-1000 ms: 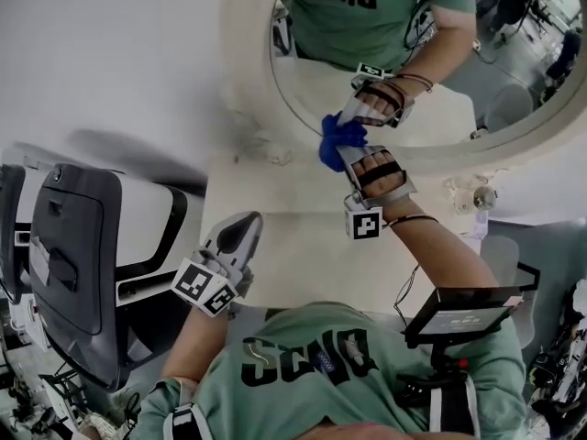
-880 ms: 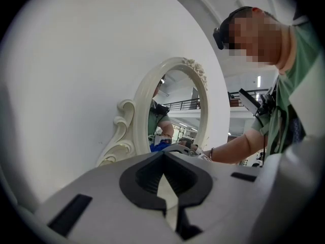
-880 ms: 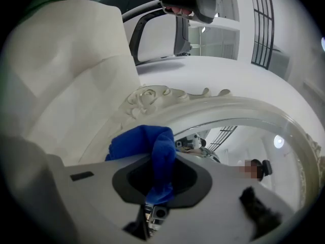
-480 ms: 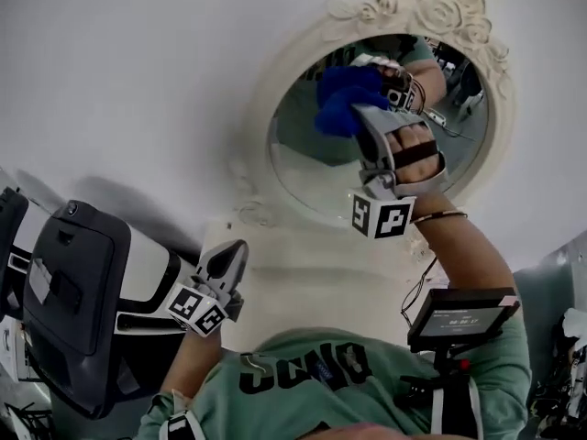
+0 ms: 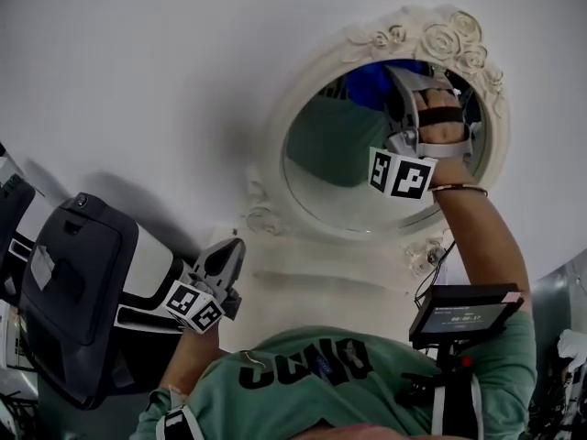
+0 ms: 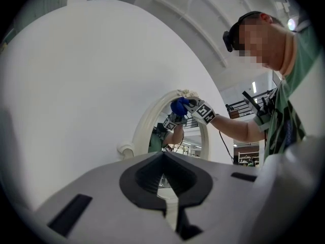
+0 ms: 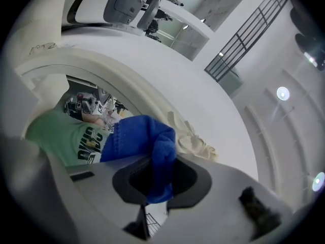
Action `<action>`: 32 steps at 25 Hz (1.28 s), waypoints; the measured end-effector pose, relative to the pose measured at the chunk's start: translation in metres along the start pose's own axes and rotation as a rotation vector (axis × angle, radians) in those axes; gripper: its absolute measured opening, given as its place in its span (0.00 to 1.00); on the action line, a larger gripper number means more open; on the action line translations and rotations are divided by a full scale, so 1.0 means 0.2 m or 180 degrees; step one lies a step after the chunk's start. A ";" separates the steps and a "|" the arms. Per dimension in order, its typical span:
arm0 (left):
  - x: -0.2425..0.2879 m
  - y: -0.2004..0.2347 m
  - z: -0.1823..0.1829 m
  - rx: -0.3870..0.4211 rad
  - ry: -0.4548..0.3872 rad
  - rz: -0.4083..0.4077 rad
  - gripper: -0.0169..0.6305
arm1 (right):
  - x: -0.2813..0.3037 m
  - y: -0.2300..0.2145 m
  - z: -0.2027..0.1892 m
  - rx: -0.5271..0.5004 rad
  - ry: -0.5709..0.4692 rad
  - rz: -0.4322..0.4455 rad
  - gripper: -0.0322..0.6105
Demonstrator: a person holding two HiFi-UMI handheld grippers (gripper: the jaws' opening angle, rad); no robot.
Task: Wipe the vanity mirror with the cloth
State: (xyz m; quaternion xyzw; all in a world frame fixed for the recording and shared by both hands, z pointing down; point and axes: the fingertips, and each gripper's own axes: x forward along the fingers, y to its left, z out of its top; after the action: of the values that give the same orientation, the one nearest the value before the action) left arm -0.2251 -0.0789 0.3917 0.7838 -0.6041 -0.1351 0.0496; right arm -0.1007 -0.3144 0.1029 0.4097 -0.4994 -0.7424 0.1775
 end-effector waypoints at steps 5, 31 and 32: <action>0.06 0.00 -0.04 -0.0027 0.0061 -0.0054 0.04 | -0.02 0.08 0.02 0.0038 -0.0024 -0.0079 0.13; -0.08 0.18 -0.61 -0.0389 0.0983 0.0238 0.04 | -1.02 2.13 0.51 0.0450 -0.0589 0.1704 0.13; -0.08 0.17 -0.61 -0.0406 0.0971 0.0221 0.04 | -1.02 2.13 0.51 0.0436 -0.0590 0.1785 0.13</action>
State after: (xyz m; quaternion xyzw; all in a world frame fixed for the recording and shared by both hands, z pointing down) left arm -0.2267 -0.0832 0.5201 0.7691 -0.6065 -0.0508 0.1951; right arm -0.1205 -0.3041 0.5861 0.1974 -0.6560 -0.6633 0.3012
